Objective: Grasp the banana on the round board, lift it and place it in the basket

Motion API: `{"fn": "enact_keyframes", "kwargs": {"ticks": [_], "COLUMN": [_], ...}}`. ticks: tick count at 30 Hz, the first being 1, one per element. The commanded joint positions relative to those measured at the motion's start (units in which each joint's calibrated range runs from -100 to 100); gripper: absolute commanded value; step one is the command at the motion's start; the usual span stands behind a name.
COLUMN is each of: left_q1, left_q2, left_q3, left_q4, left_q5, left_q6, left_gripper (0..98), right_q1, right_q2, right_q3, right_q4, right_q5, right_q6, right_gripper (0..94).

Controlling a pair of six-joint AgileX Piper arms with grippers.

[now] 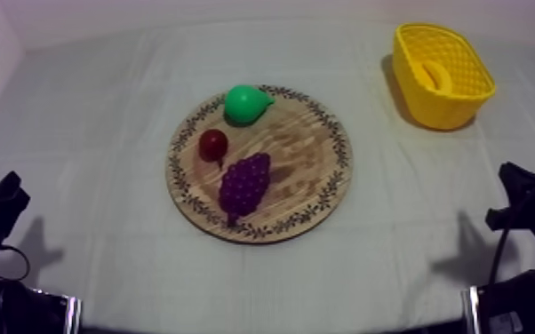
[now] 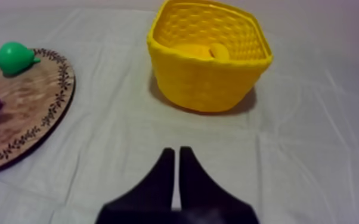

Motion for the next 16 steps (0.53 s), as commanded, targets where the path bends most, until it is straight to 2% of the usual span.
{"fn": "enact_keyframes", "kwargs": {"ticks": [1, 16], "left_q1": [0.02, 0.02], "left_q2": [-0.05, -0.05], "left_q3": [-0.01, -0.01], "left_q4": [0.03, 0.03], "left_q5": [0.0, 0.0], "left_q6": [0.0, 0.01], "left_gripper": [0.1, 0.1], "right_q1": [-0.04, -0.04], "right_q2": [-0.02, -0.03], "right_q3": [0.0, 0.0], "right_q4": [0.01, 0.0], "right_q5": [0.21, 0.22], "right_q6": [1.09, 1.67], "right_gripper": [0.3, 0.3]}}
